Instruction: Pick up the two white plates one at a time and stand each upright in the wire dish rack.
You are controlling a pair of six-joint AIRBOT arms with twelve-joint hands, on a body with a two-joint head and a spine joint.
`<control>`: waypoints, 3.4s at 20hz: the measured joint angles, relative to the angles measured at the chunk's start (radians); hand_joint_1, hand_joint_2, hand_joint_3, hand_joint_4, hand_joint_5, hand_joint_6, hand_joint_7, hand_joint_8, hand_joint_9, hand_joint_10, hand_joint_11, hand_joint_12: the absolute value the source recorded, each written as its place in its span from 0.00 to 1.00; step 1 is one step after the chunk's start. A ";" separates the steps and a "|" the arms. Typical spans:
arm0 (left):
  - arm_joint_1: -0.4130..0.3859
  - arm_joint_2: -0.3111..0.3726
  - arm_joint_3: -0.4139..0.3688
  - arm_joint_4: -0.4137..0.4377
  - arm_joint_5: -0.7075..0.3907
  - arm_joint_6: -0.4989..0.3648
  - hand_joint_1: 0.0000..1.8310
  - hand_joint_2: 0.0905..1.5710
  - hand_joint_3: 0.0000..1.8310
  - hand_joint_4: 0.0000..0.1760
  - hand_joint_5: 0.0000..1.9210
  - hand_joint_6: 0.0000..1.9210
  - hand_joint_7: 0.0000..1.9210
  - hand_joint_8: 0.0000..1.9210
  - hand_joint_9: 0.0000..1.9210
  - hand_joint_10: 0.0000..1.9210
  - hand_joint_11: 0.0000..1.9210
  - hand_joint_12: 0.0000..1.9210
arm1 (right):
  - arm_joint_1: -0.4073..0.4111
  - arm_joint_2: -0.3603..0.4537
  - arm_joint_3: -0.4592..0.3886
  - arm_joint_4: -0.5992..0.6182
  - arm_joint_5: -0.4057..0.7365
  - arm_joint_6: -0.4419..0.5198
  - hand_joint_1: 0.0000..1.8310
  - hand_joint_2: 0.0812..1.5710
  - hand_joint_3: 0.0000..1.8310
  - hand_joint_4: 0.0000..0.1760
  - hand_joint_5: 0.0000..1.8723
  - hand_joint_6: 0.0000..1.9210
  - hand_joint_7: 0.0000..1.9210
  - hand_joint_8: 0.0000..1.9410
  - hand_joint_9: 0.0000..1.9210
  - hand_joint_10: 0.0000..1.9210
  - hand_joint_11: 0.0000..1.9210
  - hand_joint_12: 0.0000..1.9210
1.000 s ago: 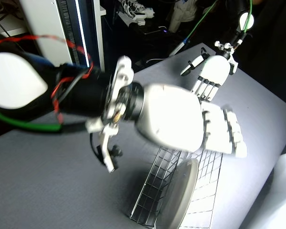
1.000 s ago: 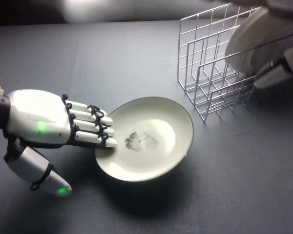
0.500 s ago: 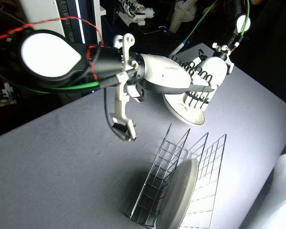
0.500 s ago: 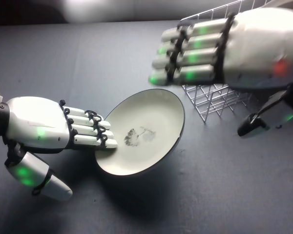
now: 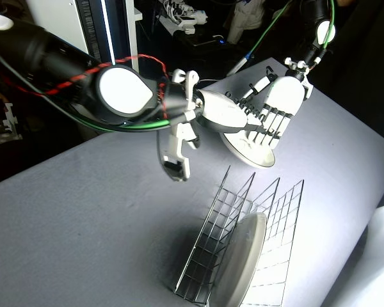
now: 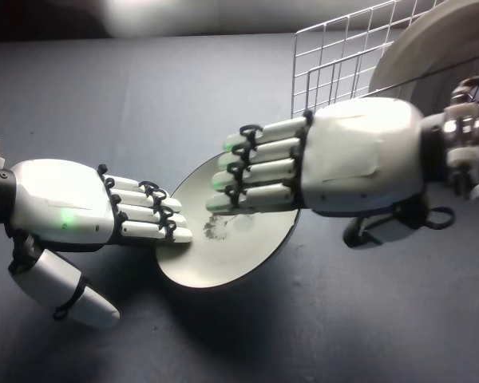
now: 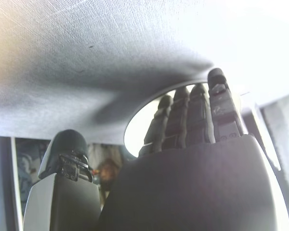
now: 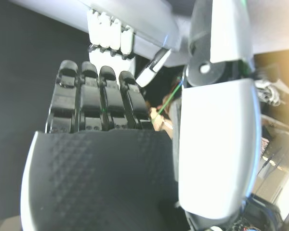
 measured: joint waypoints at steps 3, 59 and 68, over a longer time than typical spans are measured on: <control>0.000 0.000 0.000 0.000 0.000 0.000 0.00 0.73 0.00 0.00 0.00 0.00 0.00 0.00 0.00 0.00 0.00 0.00 | -0.013 -0.051 0.038 0.005 -0.022 0.000 0.77 0.57 0.02 0.00 0.00 0.00 0.00 0.00 0.00 0.00 0.02 0.01; -0.252 0.061 0.066 0.034 -0.040 -0.061 0.00 0.73 0.00 0.00 0.00 0.00 0.00 0.00 0.00 0.00 0.00 0.00 | 0.017 -0.151 0.040 0.183 0.008 -0.014 0.76 0.66 0.00 0.00 0.50 0.51 0.58 0.41 0.54 0.50 0.47 0.56; -0.256 0.070 0.079 0.035 -0.014 -0.063 0.00 0.74 0.00 0.00 0.00 0.00 0.00 0.00 0.00 0.00 0.00 0.00 | 0.058 -0.013 -0.072 0.401 0.026 -0.017 0.76 0.66 0.00 0.00 0.51 0.50 0.59 0.39 0.54 0.49 0.47 0.55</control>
